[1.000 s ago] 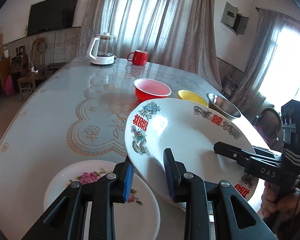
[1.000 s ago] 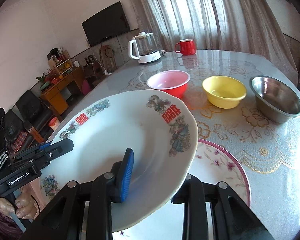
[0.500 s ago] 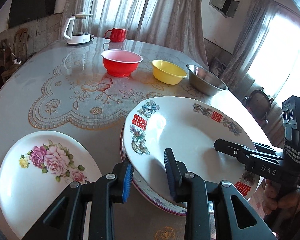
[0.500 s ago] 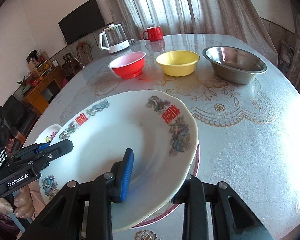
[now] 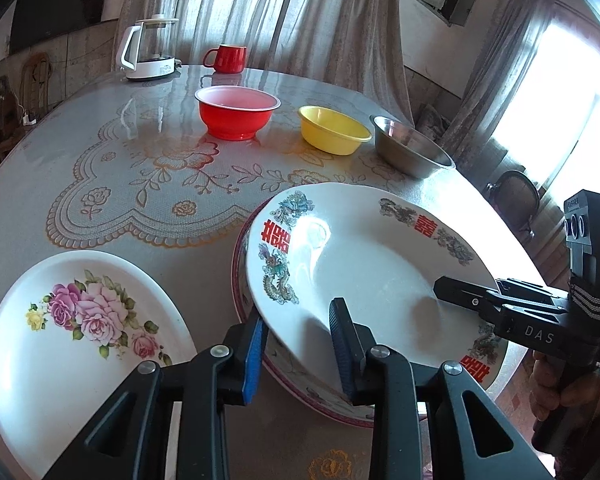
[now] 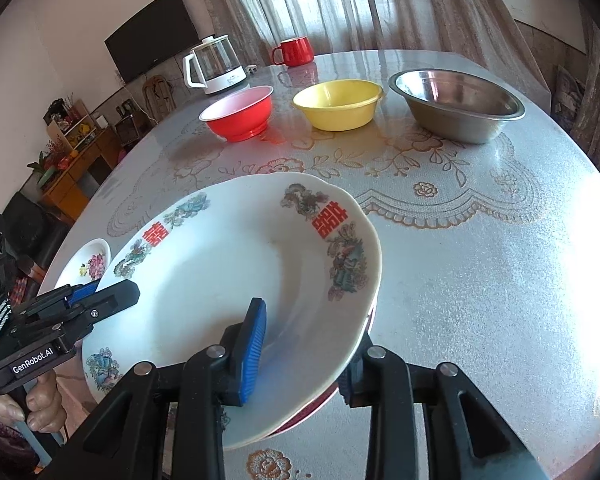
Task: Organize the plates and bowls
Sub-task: 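Lower the red-character plate onto the purple-floral plate with both tools, then open both tools and withdraw them from the stacked plates, then move both tools to the pink-rose plate and close them on its rim, then lift the pink-rose plate with both tools and carry it over the plate stack, then lower the pink-rose plate onto the red-character plate with both tools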
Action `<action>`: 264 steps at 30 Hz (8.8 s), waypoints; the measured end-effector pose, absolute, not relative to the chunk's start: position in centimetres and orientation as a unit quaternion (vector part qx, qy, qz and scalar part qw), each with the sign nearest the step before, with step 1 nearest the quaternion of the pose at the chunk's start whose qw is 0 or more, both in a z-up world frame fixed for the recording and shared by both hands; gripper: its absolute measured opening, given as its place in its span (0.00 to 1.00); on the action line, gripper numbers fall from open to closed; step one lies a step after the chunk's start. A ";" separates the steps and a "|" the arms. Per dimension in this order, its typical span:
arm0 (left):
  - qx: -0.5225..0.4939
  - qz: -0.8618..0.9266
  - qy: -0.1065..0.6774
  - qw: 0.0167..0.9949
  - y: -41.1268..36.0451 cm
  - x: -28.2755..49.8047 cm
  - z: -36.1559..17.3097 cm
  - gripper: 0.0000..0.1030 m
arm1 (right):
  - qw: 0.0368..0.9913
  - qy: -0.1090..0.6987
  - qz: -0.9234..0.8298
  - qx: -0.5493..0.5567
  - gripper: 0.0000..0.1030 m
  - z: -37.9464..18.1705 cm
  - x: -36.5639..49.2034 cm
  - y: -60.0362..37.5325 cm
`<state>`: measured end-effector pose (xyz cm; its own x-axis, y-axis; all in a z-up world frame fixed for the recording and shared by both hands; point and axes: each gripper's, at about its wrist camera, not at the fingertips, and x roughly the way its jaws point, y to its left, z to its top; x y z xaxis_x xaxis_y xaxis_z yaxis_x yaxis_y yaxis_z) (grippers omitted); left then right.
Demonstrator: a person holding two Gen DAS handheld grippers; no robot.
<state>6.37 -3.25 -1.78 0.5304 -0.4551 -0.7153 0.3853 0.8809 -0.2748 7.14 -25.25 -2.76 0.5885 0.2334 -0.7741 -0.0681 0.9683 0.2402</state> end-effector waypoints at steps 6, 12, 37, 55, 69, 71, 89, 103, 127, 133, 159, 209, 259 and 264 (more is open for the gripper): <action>-0.048 -0.241 0.420 0.873 -2.9 6.0 -1.6 0.30 | 0.884 0.448 0.103 0.087 0.32 -2.1 6.0 -25.8; -0.055 -0.242 0.419 0.874 -2.7 6.0 -1.5 0.30 | 0.875 0.467 0.108 0.073 0.34 -1.6 4.2 -26.9; -0.053 -0.228 0.412 0.881 -2.4 6.4 -1.2 0.32 | 0.901 0.423 0.049 0.079 0.16 -1.9 6.2 -27.5; -0.048 -0.229 0.413 0.880 -2.2 6.0 -1.0 0.33 | 0.900 0.427 0.053 0.063 0.16 -2.0 6.6 -27.0; -0.051 -0.228 0.412 0.881 -1.8 5.4 -0.9 0.33 | 0.899 0.430 0.070 0.053 0.16 -1.8 6.0 -26.7; -0.055 -0.225 0.412 0.881 -1.7 5.3 -0.9 0.36 | 0.897 0.433 0.068 0.055 0.16 -1.7 6.1 -26.8; -0.098 -0.165 0.386 0.902 4.1 4.7 0.4 0.40 | 0.912 0.388 0.112 0.074 0.24 0.4 6.3 -23.8; -0.138 -0.053 0.370 0.917 13.6 3.1 -0.2 0.40 | 0.842 0.419 0.337 0.038 0.29 0.1 7.0 -10.9; -0.123 -0.046 0.395 0.909 14.6 3.7 -4.3 0.19 | 0.814 0.488 0.311 -0.040 0.53 -3.7 8.1 -4.4; -0.146 -0.041 0.398 0.905 15.9 4.3 -4.4 0.19 | 0.836 0.446 0.315 -0.052 0.48 -2.7 9.6 -3.0; -0.163 -0.015 0.385 0.908 16.4 4.7 -4.6 0.21 | 0.829 0.487 0.258 -0.095 0.12 -4.4 17.0 -1.1; -0.154 0.006 0.341 0.927 14.7 4.4 -1.7 0.30 | 0.829 0.486 0.277 0.011 0.12 -4.5 17.5 -3.3; -0.061 -0.239 0.398 0.883 -4.6 5.5 -0.1 0.30 | 0.896 0.415 0.077 0.138 0.09 -1.8 8.3 -26.1; -0.056 -0.231 0.406 0.883 -4.7 6.1 -0.6 0.30 | 0.894 0.424 0.063 0.131 0.09 -2.8 8.4 -26.1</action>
<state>6.11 -4.69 -0.64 0.5641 -0.4533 -0.6901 0.3618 0.8870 -0.2870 8.40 -26.15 -2.78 0.6328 0.2232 -0.7414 -0.0014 0.9579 0.2871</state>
